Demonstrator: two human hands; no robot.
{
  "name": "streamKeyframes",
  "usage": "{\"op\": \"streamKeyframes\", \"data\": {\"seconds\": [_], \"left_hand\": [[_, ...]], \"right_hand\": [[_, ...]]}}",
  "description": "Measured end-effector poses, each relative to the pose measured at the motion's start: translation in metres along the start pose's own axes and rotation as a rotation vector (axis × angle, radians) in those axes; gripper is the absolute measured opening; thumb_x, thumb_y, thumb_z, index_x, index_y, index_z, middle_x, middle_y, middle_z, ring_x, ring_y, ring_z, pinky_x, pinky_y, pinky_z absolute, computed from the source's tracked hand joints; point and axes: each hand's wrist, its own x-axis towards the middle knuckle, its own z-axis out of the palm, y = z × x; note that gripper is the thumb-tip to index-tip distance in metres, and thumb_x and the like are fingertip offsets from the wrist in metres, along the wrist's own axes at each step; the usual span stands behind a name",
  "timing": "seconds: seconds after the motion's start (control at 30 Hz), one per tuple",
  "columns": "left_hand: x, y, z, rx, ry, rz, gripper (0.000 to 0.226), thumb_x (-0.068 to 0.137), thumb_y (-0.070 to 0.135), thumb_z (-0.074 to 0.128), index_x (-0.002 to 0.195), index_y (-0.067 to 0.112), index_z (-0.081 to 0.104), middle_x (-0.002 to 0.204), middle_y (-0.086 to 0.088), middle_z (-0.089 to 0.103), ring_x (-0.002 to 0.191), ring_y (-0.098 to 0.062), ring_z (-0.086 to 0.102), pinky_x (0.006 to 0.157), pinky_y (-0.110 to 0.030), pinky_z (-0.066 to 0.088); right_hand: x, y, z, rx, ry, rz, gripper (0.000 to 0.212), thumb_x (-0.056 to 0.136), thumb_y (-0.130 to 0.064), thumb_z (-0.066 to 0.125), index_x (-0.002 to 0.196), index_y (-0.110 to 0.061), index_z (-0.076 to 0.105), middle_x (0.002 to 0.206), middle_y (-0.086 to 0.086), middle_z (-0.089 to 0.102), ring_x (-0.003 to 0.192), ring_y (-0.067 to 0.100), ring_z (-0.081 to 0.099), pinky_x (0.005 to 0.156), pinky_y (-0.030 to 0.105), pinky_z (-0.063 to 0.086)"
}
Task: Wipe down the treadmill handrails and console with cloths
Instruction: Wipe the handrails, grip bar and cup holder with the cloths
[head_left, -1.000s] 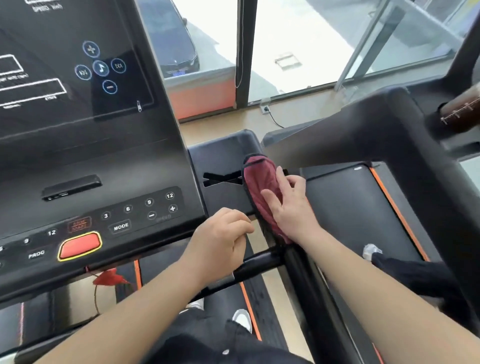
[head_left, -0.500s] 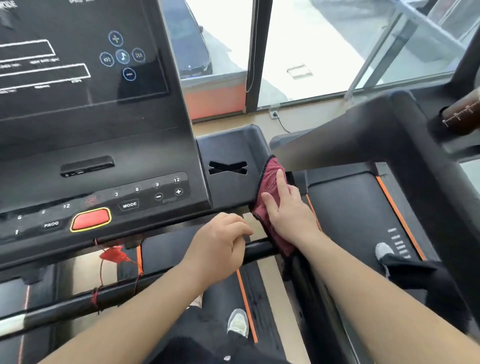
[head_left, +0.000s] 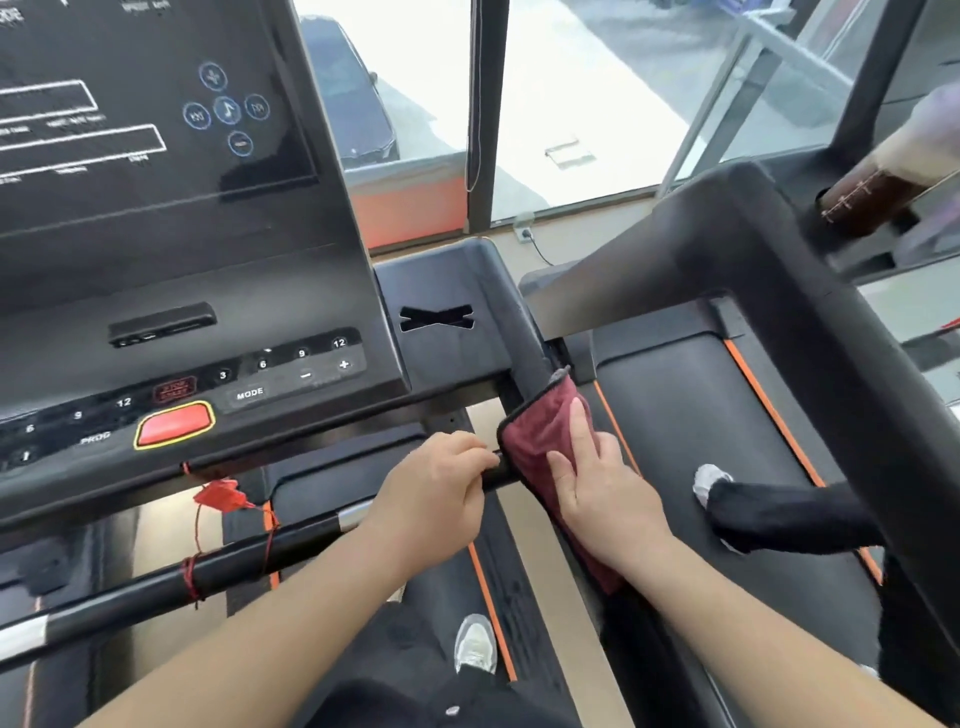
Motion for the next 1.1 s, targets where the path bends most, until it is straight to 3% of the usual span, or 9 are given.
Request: {"op": "streamKeyframes", "data": {"seconds": [0.1, 0.27, 0.4, 0.57, 0.77, 0.87, 1.0, 1.1], "left_hand": [[0.000, 0.002, -0.006, 0.043, 0.015, -0.004, 0.035, 0.085, 0.006, 0.056, 0.114, 0.016, 0.072, 0.120, 0.000, 0.068, 0.099, -0.029, 0.065, 0.077, -0.041, 0.059], [-0.009, 0.006, -0.004, -0.008, -0.088, -0.017, 0.039, 0.094, 0.023, 0.043, 0.122, 0.020, 0.070, 0.110, 0.004, 0.070, 0.100, -0.023, 0.065, 0.079, -0.040, 0.057], [-0.017, 0.011, 0.007, -0.265, -0.214, -0.191, 0.030, 0.100, 0.021, 0.055, 0.127, 0.026, 0.068, 0.104, 0.011, 0.074, 0.090, -0.005, 0.067, 0.082, -0.019, 0.049], [-0.032, 0.021, 0.023, -0.371, -0.418, -0.193, 0.032, 0.100, 0.024, 0.054, 0.129, 0.029, 0.065, 0.110, 0.013, 0.071, 0.097, -0.003, 0.066, 0.092, -0.026, 0.051], [-0.050, 0.028, 0.030, -0.362, -0.528, -0.202, 0.034, 0.102, 0.029, 0.052, 0.134, 0.032, 0.061, 0.119, 0.015, 0.068, 0.100, 0.002, 0.064, 0.089, -0.015, 0.048], [-0.057, 0.026, 0.027, -0.347, -0.498, -0.217, 0.034, 0.102, 0.028, 0.053, 0.135, 0.030, 0.062, 0.120, 0.015, 0.068, 0.101, 0.002, 0.063, 0.087, -0.011, 0.045], [-0.071, 0.029, 0.026, -0.288, -0.440, -0.207, 0.032, 0.101, 0.022, 0.056, 0.131, 0.025, 0.065, 0.117, 0.015, 0.067, 0.102, -0.002, 0.063, 0.093, -0.023, 0.050], [-0.066, 0.049, 0.030, -0.109, -0.148, 0.048, 0.035, 0.092, 0.010, 0.055, 0.125, 0.015, 0.067, 0.126, 0.003, 0.062, 0.116, -0.019, 0.060, 0.097, -0.037, 0.053]], "right_hand": [[0.046, -0.023, -0.006, 0.044, 0.020, 0.059, 0.066, 0.105, -0.058, 0.020, 0.162, -0.036, -0.005, 0.142, 0.011, 0.043, 0.116, 0.039, 0.059, 0.089, 0.049, 0.048], [0.088, -0.032, -0.017, 0.229, -0.074, 0.099, 0.061, 0.104, -0.061, 0.021, 0.159, -0.048, -0.001, 0.159, 0.006, 0.036, 0.133, 0.039, 0.050, 0.103, 0.050, 0.041], [0.034, -0.006, -0.009, 0.262, -0.069, 0.017, 0.058, 0.104, -0.059, 0.030, 0.155, -0.058, 0.002, 0.167, -0.012, 0.020, 0.144, 0.026, 0.041, 0.108, 0.045, 0.042], [-0.076, 0.027, 0.009, 0.155, -0.014, 0.077, 0.065, 0.100, -0.061, 0.032, 0.156, -0.054, 0.000, 0.161, -0.018, 0.022, 0.139, 0.018, 0.046, 0.096, 0.043, 0.051], [-0.094, 0.024, 0.014, 0.001, -0.032, 0.196, 0.074, 0.099, -0.064, 0.028, 0.162, -0.032, 0.004, 0.151, 0.004, 0.037, 0.123, 0.034, 0.058, 0.087, 0.048, 0.052], [-0.043, 0.017, 0.001, 0.088, -0.129, 0.241, 0.075, 0.100, -0.068, 0.023, 0.162, -0.032, 0.000, 0.155, 0.010, 0.036, 0.131, 0.039, 0.052, 0.103, 0.051, 0.042], [0.002, 0.025, -0.014, 0.389, -0.316, 0.202, 0.080, 0.094, -0.076, 0.025, 0.159, -0.044, -0.008, 0.167, 0.009, 0.022, 0.152, 0.033, 0.029, 0.124, 0.051, 0.021], [-0.019, 0.032, -0.008, 0.373, -0.342, 0.150, 0.079, 0.099, -0.067, 0.032, 0.159, -0.042, -0.014, 0.169, 0.011, 0.012, 0.154, 0.032, 0.021, 0.126, 0.049, 0.016]]}}
